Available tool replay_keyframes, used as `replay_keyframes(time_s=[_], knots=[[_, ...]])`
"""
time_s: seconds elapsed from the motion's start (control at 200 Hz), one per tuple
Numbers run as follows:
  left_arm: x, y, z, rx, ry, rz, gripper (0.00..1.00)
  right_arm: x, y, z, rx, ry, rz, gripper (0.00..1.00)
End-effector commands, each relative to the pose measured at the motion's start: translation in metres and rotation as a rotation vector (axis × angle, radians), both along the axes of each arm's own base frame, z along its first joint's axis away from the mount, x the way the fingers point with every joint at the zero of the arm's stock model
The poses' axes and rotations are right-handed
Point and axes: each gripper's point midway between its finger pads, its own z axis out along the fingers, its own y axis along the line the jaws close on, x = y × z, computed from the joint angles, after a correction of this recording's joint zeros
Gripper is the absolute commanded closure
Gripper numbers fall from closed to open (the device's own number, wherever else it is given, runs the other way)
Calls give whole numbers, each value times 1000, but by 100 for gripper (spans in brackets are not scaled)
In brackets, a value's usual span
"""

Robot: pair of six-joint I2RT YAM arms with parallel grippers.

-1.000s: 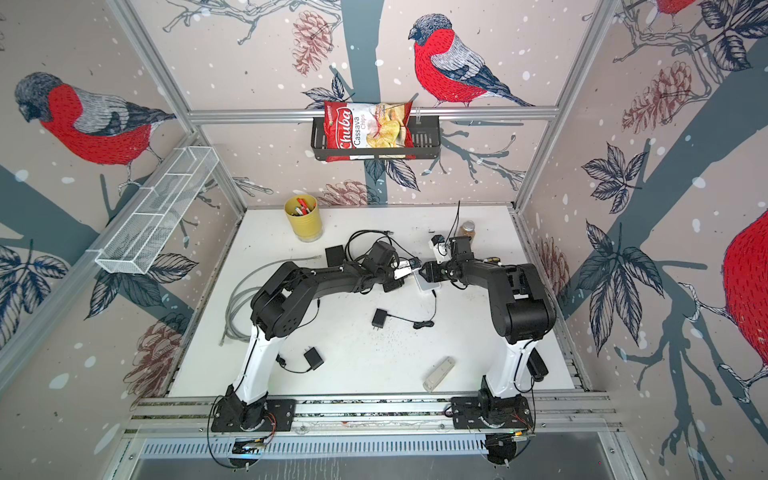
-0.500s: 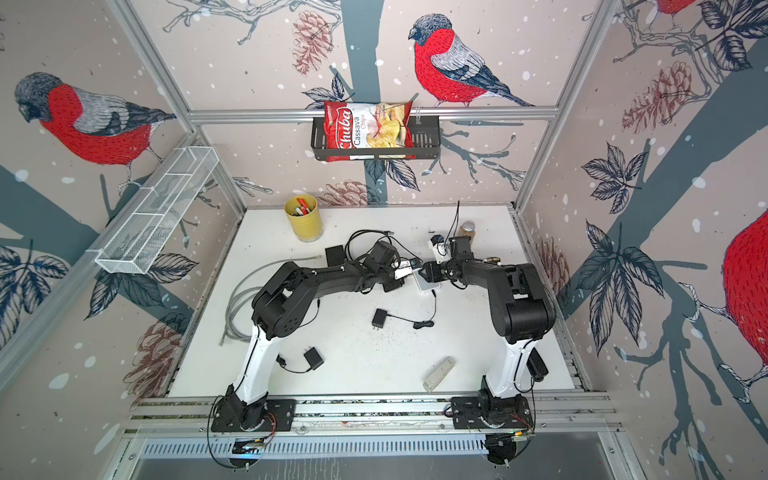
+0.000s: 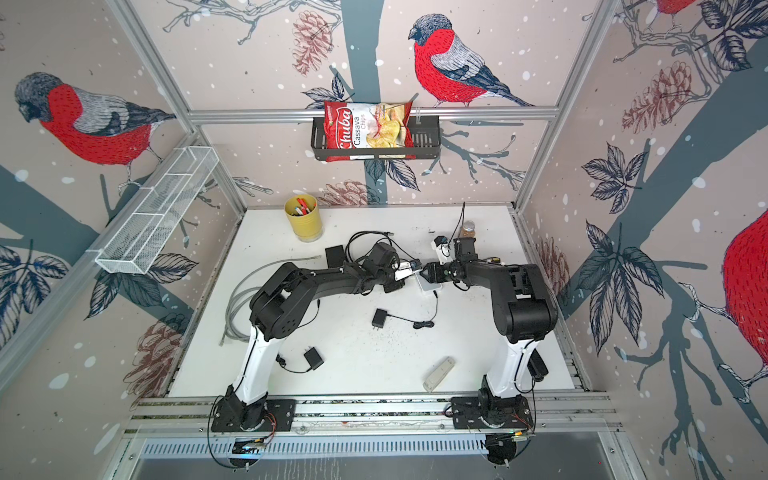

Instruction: Insert the plug into the switch port

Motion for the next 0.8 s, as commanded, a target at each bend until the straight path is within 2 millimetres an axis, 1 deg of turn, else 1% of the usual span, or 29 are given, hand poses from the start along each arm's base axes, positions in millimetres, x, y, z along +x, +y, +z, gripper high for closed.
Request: replay_keyframes(time_s=[0.0, 0.085, 0.125, 0.28, 0.36, 0.405, 0.475, 0.555, 0.65, 0.735, 0.795], knots=[[13, -19, 55, -168, -122, -68, 100, -30, -2, -12, 33, 180, -24, 33], [10, -14, 58, -168, -104, -94, 100, -23, -6, -2, 55, 155, -55, 30], [8, -13, 57, -157, -89, -109, 100, -20, -8, 2, 60, 143, -62, 29], [11, -9, 48, -111, -65, -116, 100, -15, -11, 4, 44, 139, -82, 27], [14, -6, 52, -120, -72, -104, 100, -13, -14, 11, 59, 120, -106, 27], [16, -5, 60, -144, -74, -91, 100, -11, -13, 22, 90, 98, -109, 27], [16, -3, 73, -186, -87, -94, 100, -13, -7, 41, 180, 80, -93, 33], [15, -1, 83, -223, -96, -101, 100, -14, -5, 51, 263, 103, -92, 42], [14, -1, 85, -232, -95, -110, 100, -17, 3, 66, 405, 136, -87, 53], [11, -4, 83, -234, -82, -126, 100, -21, 17, 77, 483, 150, -62, 58], [8, -5, 83, -237, -76, -135, 100, -20, 21, 86, 515, 139, -73, 59]])
